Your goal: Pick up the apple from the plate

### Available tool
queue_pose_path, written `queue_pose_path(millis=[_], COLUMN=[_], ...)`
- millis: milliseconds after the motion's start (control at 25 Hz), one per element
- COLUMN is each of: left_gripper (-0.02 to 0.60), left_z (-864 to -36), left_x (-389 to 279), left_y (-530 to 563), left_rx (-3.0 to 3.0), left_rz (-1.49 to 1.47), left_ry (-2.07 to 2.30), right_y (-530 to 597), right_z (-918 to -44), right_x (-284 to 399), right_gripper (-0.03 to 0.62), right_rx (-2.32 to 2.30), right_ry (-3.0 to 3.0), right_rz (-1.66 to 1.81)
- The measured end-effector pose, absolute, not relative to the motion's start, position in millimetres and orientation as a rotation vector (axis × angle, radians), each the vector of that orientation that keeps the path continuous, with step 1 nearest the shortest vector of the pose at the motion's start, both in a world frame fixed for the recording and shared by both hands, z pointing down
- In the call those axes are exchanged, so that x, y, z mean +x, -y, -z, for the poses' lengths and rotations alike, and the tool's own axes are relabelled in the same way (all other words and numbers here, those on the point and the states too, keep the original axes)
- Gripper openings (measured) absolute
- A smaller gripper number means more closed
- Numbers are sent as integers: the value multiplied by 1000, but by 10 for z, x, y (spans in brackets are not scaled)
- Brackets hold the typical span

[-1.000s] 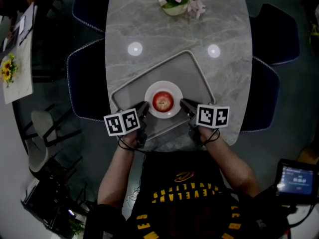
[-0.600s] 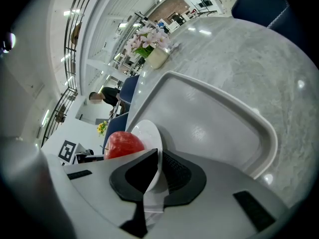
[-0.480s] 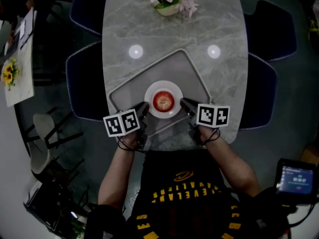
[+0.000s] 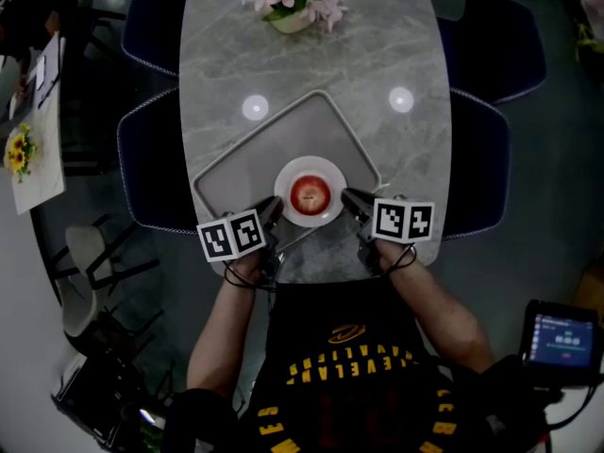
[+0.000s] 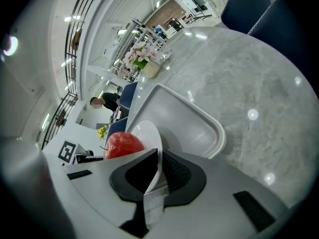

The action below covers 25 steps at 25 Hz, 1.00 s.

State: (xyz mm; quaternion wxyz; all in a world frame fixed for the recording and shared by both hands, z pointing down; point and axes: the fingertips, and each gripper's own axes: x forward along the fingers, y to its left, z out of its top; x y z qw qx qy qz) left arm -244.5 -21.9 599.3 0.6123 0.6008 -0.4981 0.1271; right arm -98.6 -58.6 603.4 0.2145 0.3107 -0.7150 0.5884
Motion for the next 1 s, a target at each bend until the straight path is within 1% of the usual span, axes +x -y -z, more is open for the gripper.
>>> queue_pose_path(millis=[560, 1000], left_gripper=[41, 41], left_z=[-5902, -5837], left_x=[-1839, -1203], left_y=[128, -5], left_rx=[1413, 1440], left_rz=[-292, -302], left_ry=[1134, 1115], right_y=[438, 285], right_z=[-5942, -5872], right_x=[-365, 274], right_gripper=[38, 38], right_rx=[897, 934], right_ry=[2004, 2017], right_rz=[-1635, -1631])
